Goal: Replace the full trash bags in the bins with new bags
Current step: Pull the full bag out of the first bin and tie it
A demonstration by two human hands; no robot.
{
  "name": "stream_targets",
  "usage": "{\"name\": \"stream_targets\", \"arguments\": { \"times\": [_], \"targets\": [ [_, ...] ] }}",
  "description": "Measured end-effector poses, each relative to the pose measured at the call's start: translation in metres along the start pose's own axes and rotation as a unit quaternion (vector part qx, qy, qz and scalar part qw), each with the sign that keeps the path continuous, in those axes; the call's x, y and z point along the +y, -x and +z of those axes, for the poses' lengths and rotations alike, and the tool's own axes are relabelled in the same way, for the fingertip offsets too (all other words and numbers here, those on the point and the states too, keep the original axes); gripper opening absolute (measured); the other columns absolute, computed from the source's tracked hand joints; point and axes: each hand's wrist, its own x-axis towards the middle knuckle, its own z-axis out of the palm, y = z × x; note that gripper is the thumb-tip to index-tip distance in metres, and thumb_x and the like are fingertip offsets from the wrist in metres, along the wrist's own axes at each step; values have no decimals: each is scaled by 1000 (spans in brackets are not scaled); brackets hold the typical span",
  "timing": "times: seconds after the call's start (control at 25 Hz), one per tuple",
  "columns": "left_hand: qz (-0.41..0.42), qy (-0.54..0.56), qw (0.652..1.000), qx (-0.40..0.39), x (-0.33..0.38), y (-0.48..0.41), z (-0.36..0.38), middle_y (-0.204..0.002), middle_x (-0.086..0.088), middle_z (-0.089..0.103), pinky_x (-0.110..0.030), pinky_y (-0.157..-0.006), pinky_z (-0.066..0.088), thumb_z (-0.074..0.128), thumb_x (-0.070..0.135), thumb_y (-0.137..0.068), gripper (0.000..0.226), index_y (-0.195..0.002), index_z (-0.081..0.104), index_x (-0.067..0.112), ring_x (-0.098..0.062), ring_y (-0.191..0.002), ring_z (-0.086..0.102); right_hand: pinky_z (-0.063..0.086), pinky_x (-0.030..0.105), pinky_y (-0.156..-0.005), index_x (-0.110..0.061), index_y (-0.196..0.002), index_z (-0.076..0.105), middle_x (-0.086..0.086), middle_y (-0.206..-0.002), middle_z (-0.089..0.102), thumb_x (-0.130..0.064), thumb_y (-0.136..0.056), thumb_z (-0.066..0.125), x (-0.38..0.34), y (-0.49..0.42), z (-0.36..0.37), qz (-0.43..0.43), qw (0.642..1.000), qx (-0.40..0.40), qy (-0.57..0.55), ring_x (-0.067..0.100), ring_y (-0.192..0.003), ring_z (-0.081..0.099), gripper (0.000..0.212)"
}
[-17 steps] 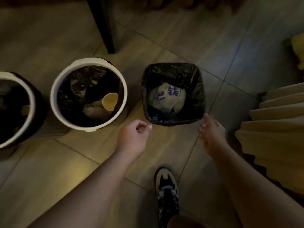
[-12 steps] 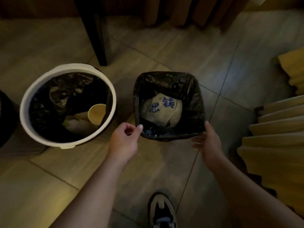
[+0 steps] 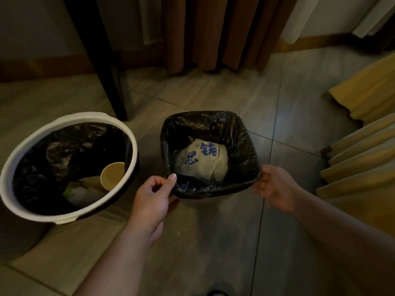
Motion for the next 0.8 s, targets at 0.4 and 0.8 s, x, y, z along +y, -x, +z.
{"name": "stream_targets", "arguments": {
  "times": [0.4, 0.8],
  "targets": [
    [-147, 148, 977, -33, -7, 11, 5, -115, -7, 80, -39, -80, 55, 82, 52, -79, 57, -126, 70, 22, -27, -111, 71, 57, 39, -91, -6, -131, 64, 16, -123, 75, -11, -84, 64, 43, 16, 1, -40, 974, -28, -219, 31, -117, 72, 47],
    [-141, 258, 955, -39, -15, 33, 16, -87, -9, 70, -38, -77, 54, 58, 18, -98, 15, -97, 71, 12, -23, -80, 70, 61, 32, -60, -11, -106, 68, 12, -87, 78, 8, -90, 66, 44, 25, 12, -93, 962, 100, -238, 23, -77, 79, 25]
  ]
}}
